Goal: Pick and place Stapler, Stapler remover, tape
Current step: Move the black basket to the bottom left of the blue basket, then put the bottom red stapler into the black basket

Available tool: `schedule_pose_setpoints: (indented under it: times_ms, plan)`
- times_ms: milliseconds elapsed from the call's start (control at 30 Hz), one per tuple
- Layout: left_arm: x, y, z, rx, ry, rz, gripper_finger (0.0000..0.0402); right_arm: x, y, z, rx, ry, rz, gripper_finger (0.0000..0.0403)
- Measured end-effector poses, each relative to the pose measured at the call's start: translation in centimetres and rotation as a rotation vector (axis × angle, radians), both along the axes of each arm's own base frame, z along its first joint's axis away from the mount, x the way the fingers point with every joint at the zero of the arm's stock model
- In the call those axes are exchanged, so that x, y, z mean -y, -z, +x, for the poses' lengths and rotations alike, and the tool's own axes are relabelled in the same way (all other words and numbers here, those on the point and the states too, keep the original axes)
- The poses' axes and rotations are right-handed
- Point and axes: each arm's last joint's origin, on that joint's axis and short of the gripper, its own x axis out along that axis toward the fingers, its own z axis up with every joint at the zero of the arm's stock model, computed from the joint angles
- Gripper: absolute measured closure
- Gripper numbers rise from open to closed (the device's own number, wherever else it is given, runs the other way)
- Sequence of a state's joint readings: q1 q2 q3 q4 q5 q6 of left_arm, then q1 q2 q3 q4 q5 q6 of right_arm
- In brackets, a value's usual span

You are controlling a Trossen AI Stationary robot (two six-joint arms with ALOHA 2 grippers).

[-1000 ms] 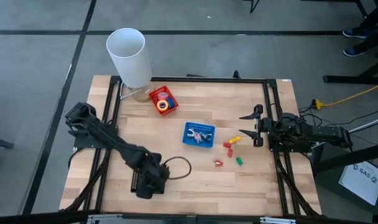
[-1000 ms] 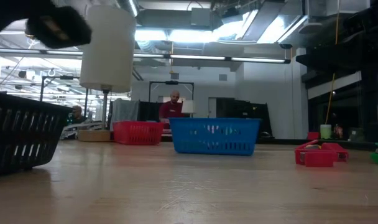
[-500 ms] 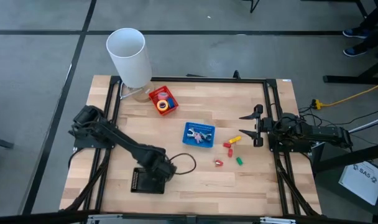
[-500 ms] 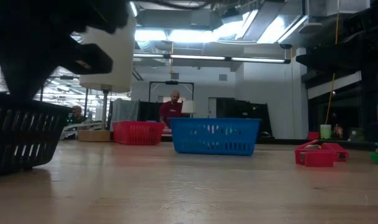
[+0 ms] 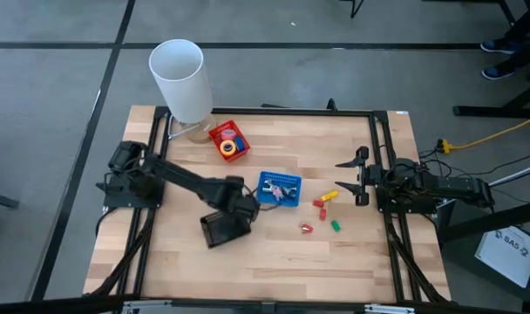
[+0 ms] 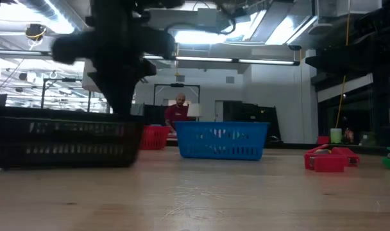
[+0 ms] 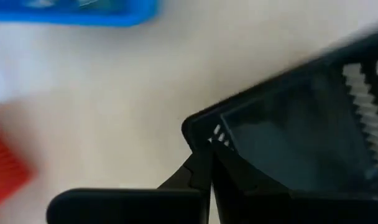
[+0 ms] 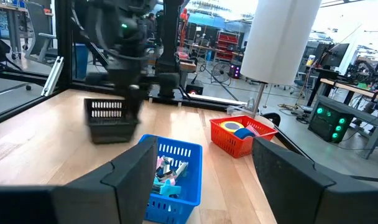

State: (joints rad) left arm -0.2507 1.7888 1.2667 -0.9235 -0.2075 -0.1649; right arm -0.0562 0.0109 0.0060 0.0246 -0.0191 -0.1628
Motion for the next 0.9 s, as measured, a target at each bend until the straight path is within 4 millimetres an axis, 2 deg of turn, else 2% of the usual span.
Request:
schedule_pose_setpoints:
  times_ms: [133, 400, 467, 600, 733, 900]
  plan:
    - [-2.3, -0.7, 0.1, 0.011, -0.041, 0.095, 0.0399, 0.0, 0.0, 0.0, 0.0, 0.0, 0.0, 0.014]
    - [-3.2, -2.4, 0.8, 0.169, -0.041, 0.166, 0.0397, 0.0, 0.0, 0.0, 0.0, 0.0, 0.0, 0.014]
    - [-2.9, -2.8, 1.7, 0.263, -0.02, 0.141, 0.0397, 0.0, 0.0, 0.0, 0.0, 0.0, 0.0, 0.014]
    - [-1.2, -3.0, 3.9, 0.452, 0.151, 0.097, 0.0399, 0.0, 0.0, 0.0, 0.0, 0.0, 0.0, 0.014]
    - [-0.2, -2.3, 6.1, 0.593, 0.26, 0.136, 0.0395, 0.0, 0.0, 0.0, 0.0, 0.0, 0.0, 0.014]
    - [0.3, -0.6, 8.7, 0.722, 0.306, 0.18, 0.0377, 0.0, 0.0, 0.0, 0.0, 0.0, 0.0, 0.014]
